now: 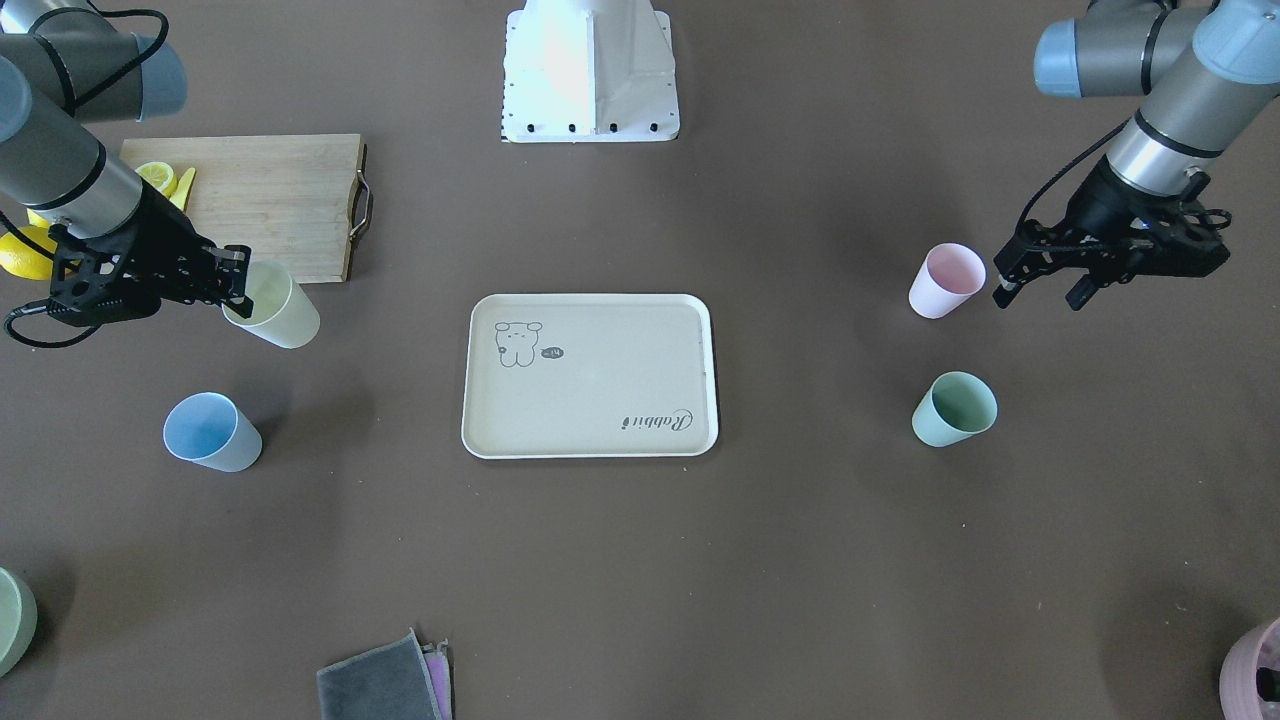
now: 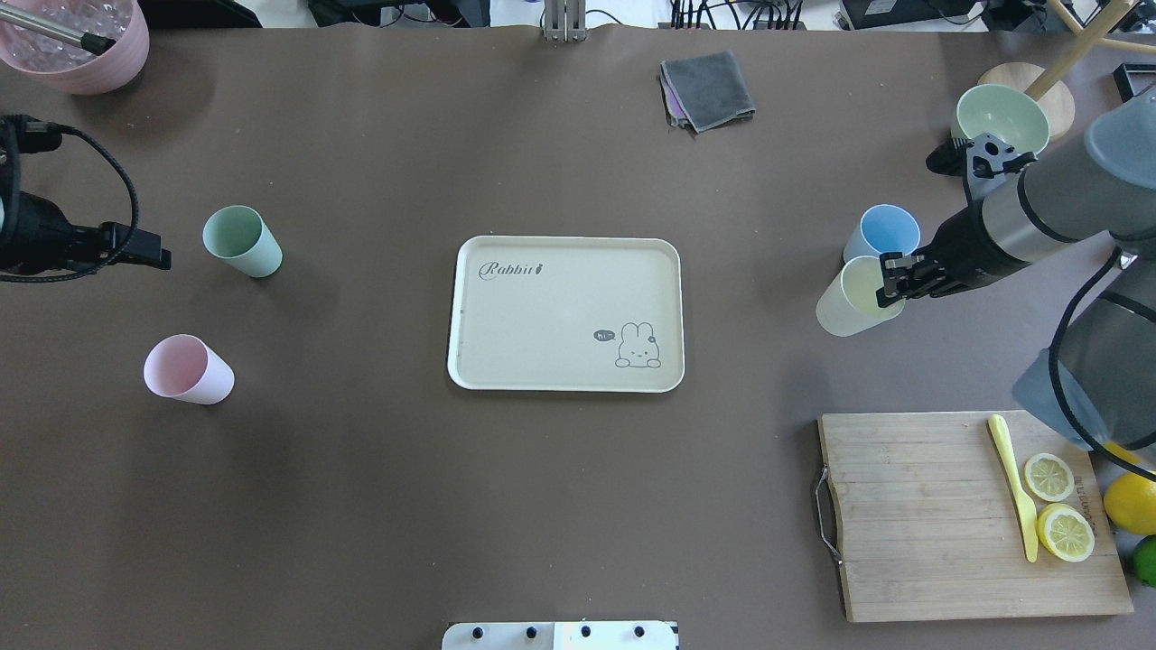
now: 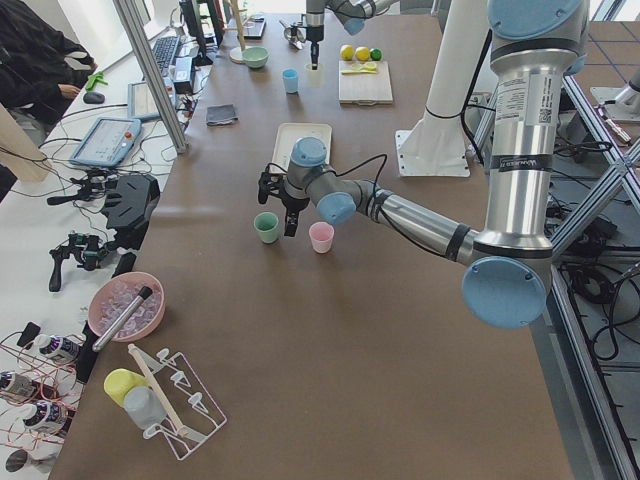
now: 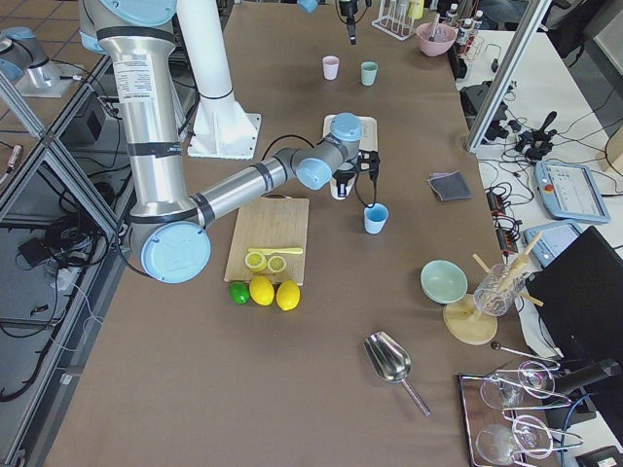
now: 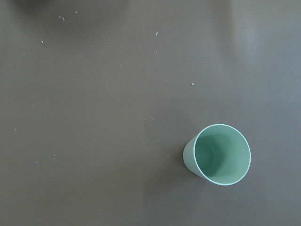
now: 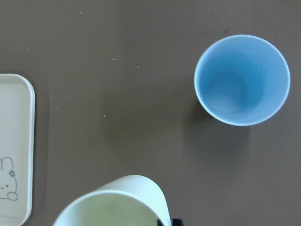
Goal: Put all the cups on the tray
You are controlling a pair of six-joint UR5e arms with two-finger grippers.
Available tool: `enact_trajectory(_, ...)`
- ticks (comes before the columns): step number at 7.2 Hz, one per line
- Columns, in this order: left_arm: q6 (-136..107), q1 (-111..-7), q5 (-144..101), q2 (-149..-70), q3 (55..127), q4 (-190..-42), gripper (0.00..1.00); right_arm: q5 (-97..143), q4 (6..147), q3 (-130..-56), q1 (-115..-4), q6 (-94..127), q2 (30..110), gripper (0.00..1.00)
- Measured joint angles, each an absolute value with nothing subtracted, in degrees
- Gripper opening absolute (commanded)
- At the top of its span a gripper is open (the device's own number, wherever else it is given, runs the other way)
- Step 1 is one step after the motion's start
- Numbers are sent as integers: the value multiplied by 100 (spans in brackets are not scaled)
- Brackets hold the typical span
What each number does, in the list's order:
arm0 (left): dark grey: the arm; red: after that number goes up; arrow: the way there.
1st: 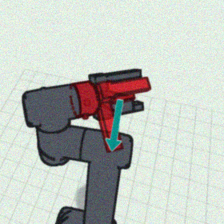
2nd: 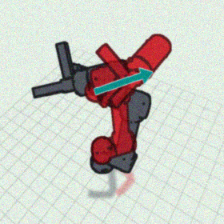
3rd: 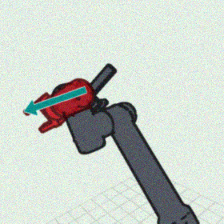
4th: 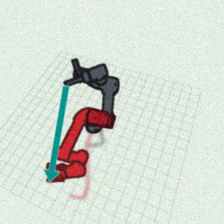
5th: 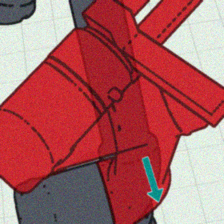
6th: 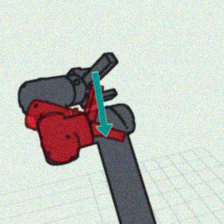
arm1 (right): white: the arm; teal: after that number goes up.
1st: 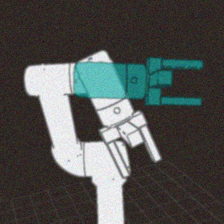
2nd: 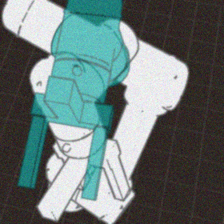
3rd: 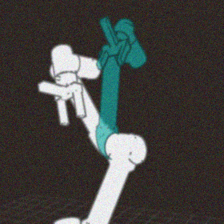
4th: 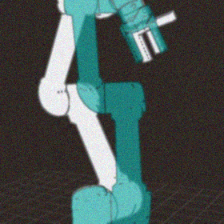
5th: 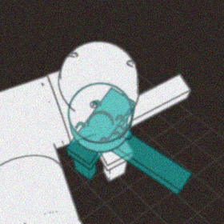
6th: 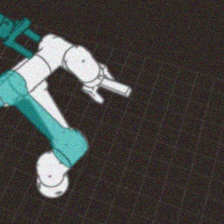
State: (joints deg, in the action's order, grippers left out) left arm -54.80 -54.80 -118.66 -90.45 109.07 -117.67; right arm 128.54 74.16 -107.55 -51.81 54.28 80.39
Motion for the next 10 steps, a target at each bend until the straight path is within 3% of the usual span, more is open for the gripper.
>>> enact_trajectory(6,-5506,-4836,-11706,-8157,10844,-12635,97,12800,8369,-10739,-5268,5481,7038,0)
enact_trajectory(7,-5521,-4764,-11641,-8175,10802,-12655,91,12790,8408,-10730,-5262,5516,6993,0)
enact_trajectory(8,-5529,-4698,-11602,-8250,10713,-12662,74,12784,8422,-10721,-5251,5537,6970,0)
enact_trajectory(9,-5530,-4661,-11585,-8370,10583,-12666,32,12779,8426,-10717,-5239,5550,6957,0)
enact_trajectory(10,-5529,-4641,-11579,-8459,10482,-12673,0,12774,8432,-10712,-5229,5564,6930,0)
